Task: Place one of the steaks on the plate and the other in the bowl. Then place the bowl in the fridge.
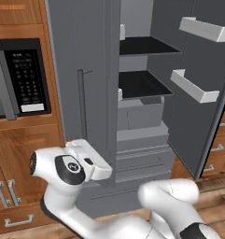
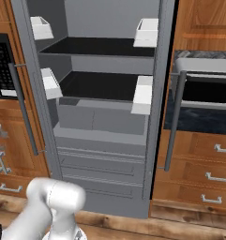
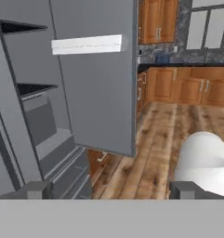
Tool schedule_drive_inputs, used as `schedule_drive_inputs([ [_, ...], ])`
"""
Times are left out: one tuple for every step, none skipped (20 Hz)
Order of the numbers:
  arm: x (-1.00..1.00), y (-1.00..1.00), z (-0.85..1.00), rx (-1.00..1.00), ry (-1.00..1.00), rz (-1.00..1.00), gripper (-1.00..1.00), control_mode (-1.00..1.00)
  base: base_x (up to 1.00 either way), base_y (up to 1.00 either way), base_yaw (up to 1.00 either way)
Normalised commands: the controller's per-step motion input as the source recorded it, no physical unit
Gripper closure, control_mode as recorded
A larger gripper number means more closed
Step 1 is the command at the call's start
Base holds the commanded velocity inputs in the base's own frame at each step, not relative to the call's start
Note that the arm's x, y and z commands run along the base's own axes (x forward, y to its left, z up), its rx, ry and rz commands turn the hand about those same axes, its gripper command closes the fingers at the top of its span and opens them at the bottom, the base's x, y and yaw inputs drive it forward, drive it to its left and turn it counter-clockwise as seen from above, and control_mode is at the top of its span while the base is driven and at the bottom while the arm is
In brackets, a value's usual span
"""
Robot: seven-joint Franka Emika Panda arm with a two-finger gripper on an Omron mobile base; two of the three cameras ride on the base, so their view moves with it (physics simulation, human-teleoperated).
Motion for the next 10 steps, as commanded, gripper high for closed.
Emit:
schedule_drive_inputs([
  [-0.28, -1.0, 0.14, 0.42, 0.0, 0.01, -1.0, -1.0, 0.0, 0.0, 0.0],
  [-0.21, -1.0, 0.12, 0.41, 0.0, 0.0, -1.0, -1.0, 0.0, 0.0, 0.0],
  [-0.09, -1.0, 0.12, 0.41, 0.0, 0.01, -1.0, -1.0, 0.0, 0.0, 0.0],
  [0.0, -1.0, 0.2, 0.46, 0.0, 0.02, -1.0, -1.0, 0.0, 0.0, 0.0],
  [0.0, -0.99, 0.11, 0.48, 0.11, 0.06, -1.0, -1.0, 0.0, 0.0, 0.0],
  [0.02, -0.84, 0.11, 0.48, 0.14, 0.05, -1.0, -1.0, 0.0, 0.0, 0.0],
  [0.03, -0.88, 0.03, 0.5, 0.13, 0.05, -1.0, -1.0, 0.0, 0.0, 0.0],
  [0.04, -0.87, 0.0, 0.52, 0.14, 0.05, -1.0, -1.0, 0.0, 0.0, 0.0],
  [0.06, -0.96, 0.0, 0.57, 0.14, 0.05, -1.0, -1.0, 0.0, 0.0, 0.0],
  [0.01, -0.89, 0.0, 0.56, 0.1, 0.05, -1.0, -1.0, 0.0, 0.0, 0.0],
])
